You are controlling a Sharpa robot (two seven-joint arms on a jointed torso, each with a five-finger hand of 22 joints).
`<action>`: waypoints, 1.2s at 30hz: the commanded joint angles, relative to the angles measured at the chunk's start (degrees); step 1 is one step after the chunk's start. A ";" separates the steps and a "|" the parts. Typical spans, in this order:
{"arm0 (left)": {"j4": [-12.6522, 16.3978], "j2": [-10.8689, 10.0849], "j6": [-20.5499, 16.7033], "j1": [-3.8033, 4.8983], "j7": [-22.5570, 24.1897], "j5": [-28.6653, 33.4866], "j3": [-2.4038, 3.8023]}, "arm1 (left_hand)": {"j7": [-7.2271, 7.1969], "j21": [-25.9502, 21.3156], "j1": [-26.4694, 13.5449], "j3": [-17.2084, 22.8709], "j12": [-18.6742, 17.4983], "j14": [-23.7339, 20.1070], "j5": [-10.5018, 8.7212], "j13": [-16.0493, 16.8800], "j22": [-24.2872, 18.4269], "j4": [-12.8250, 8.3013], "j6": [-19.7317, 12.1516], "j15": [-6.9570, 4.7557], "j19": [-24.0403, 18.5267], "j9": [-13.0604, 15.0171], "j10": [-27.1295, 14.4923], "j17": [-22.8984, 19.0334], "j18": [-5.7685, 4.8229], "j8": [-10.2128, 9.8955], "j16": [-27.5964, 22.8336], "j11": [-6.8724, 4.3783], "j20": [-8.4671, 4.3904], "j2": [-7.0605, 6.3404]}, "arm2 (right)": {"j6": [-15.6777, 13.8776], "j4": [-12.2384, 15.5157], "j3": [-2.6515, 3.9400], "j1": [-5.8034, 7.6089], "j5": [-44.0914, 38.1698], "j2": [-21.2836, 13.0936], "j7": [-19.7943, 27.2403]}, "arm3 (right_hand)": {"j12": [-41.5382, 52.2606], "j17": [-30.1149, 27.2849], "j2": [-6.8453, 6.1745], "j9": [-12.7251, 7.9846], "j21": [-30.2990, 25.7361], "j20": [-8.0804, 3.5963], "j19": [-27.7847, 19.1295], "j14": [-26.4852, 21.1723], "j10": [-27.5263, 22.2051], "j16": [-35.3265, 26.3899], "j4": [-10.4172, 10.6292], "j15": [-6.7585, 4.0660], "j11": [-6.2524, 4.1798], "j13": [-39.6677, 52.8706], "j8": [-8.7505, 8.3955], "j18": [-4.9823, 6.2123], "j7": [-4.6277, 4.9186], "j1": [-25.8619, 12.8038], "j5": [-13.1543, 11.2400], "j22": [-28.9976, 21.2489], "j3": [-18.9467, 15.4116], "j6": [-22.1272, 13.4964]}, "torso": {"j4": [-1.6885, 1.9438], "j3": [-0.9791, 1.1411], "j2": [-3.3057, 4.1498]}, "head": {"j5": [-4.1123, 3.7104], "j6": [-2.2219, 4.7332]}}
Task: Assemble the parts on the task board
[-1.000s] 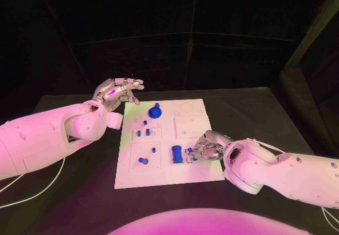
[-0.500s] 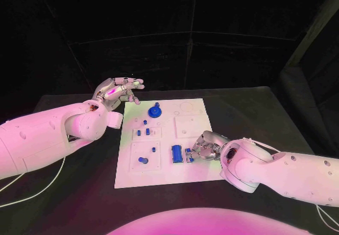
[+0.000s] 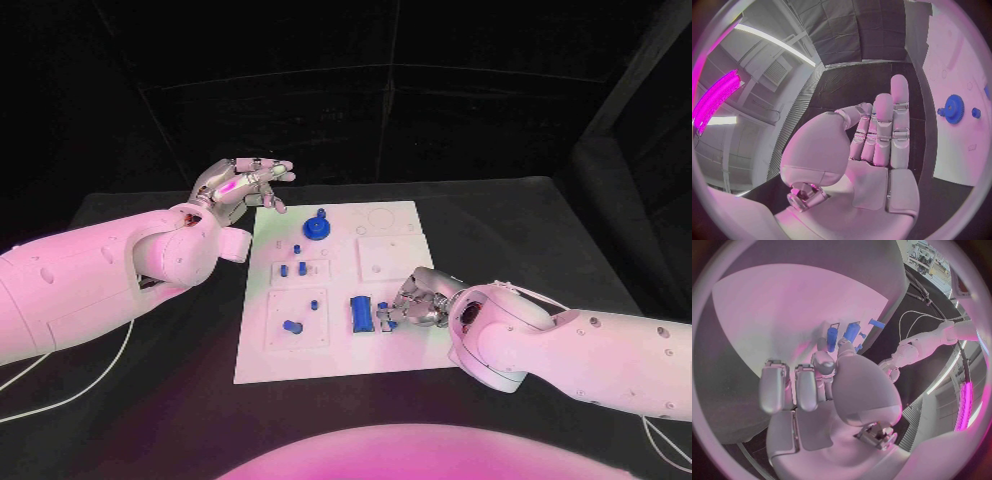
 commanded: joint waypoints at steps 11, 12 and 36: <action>0.10 -0.07 0.68 0.09 0.55 -0.12 0.05 | -0.28 -0.14 -0.17 0.26 0.34 -0.47 0.07 -0.08 -0.09 -0.04 -0.04 -0.13 -0.52 0.06 0.02 -0.10 1.16 0.42 0.34 -0.29 -0.05 -0.36 | 0.13 0.63 0.02 0.05 -0.62 -0.30 1.39 | 0.40 0.14 0.40 0.79 0.25 -0.06 0.35 3.46 0.48 0.26 1.28 -0.33 0.15 0.45 0.40 -0.71 -0.04 -3.55 -7.71 0.09 -2.87 -0.03 | -0.06 0.05 0.00 | -0.08 0.00; 0.10 -0.08 0.67 0.09 0.55 -0.12 0.05 | -0.27 -0.15 -0.23 0.29 0.36 -0.48 0.06 -0.09 -0.09 -0.06 -0.07 -0.13 -0.53 0.06 0.01 -0.12 1.16 0.46 0.35 -0.28 -0.05 -0.40 | 0.16 0.72 0.02 0.05 -0.62 -0.38 1.47 | 0.44 0.16 0.48 0.82 0.26 -0.07 0.36 3.46 0.50 0.27 1.28 -0.33 0.14 0.49 0.42 -0.71 -0.05 -3.63 -7.63 0.11 -2.91 -0.01 | -0.07 0.05 0.00 | -0.10 0.00; 0.09 -0.17 0.67 0.09 0.56 -0.12 0.05 | -0.27 -0.15 -0.23 0.29 0.36 -0.48 0.06 -0.09 -0.09 -0.06 -0.07 -0.13 -0.53 0.06 0.01 -0.12 1.16 0.46 0.35 -0.28 -0.05 -0.40 | 0.21 1.65 0.02 0.06 -1.15 -3.37 2.14 | 0.49 0.39 2.41 1.75 0.22 -0.19 0.36 3.49 0.51 0.37 -0.76 -0.46 0.04 0.83 0.56 -0.71 -0.10 -0.78 -4.02 0.15 -3.21 -0.47 | -0.01 0.01 -0.02 | -0.23 0.20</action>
